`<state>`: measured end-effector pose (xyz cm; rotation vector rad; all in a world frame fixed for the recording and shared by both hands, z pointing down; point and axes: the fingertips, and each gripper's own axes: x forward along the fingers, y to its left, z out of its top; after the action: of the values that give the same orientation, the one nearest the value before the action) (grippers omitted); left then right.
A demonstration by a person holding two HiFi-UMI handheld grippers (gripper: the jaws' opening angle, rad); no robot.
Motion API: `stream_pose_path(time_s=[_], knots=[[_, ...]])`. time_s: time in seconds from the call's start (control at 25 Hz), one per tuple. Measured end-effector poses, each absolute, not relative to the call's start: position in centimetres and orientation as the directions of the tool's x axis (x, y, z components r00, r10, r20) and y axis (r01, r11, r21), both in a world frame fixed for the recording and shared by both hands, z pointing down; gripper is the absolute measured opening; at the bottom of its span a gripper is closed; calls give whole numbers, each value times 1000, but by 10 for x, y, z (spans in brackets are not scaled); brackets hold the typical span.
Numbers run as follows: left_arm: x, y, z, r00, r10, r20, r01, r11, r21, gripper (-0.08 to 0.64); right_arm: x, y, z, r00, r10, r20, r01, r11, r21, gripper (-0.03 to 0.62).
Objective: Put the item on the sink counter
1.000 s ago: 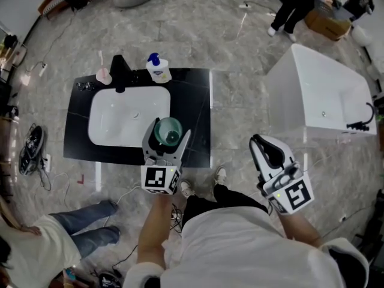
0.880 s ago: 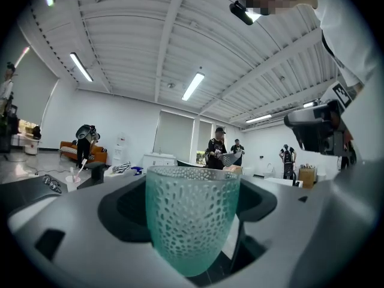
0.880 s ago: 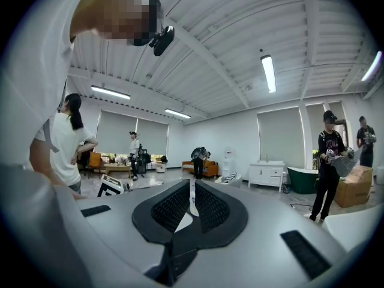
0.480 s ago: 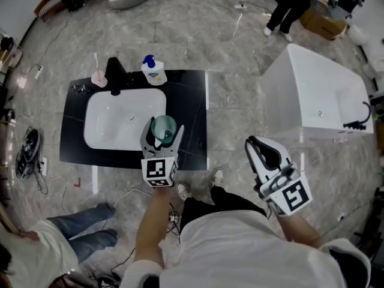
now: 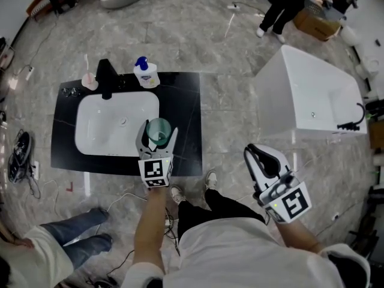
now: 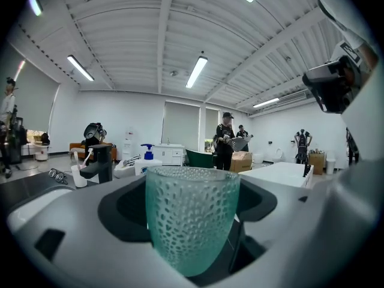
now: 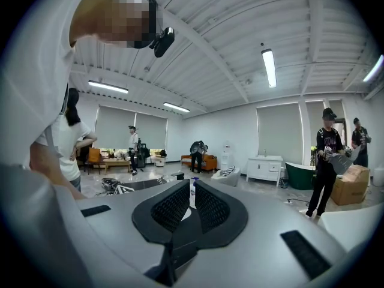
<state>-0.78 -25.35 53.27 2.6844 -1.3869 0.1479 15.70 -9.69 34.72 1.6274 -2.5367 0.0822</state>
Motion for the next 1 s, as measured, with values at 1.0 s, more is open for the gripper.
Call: stream_pose_path(time_s=[1.0], knots=[[38, -299, 587, 670, -730, 135, -741, -667, 78, 385, 167, -99, 372, -369, -908, 198, -927, 376, -2, 51]])
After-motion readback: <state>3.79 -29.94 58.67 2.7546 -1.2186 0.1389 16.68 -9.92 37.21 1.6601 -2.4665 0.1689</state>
